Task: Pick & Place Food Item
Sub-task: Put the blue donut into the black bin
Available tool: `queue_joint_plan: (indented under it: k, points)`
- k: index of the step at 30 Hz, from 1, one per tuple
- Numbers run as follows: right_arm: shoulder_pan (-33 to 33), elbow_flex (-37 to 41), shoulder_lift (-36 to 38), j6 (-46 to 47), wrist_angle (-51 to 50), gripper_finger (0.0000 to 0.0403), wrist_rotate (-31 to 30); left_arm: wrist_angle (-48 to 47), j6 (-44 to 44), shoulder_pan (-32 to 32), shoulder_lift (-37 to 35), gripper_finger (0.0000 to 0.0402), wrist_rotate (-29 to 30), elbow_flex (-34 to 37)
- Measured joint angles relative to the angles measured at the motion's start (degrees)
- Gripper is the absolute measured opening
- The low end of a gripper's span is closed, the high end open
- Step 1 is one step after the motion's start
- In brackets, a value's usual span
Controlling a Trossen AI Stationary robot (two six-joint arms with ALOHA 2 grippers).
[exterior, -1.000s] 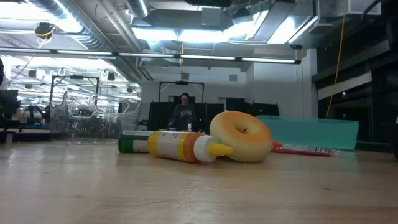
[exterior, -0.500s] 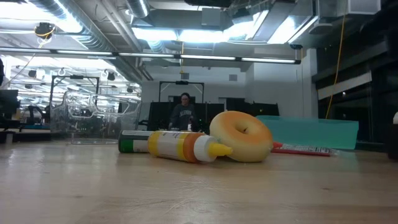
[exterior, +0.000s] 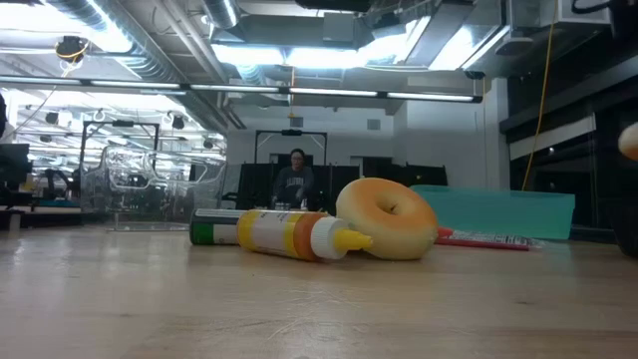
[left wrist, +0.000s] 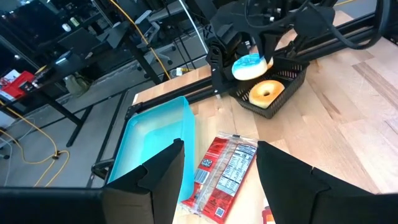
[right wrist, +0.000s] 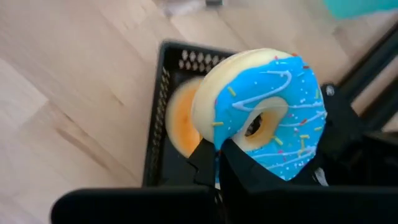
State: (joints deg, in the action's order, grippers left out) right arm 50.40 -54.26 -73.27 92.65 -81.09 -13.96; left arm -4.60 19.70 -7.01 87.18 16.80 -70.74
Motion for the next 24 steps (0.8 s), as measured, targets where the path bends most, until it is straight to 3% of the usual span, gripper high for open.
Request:
queue_joint_plan:
  k: [19, 24]
  points:
    - [-0.1, 15.8, 0.0, -0.1, 22.3, 0.0001, 5.6, -0.2, 0.0, 0.0, 0.0, 0.0196, 0.0, 0.0]
    - [-0.1, 14.4, 0.0, -1.7, 21.0, 0.0047, 5.0, -0.2, 0.1, 0.0, 0.0, 0.0196, 0.0, 0.0]
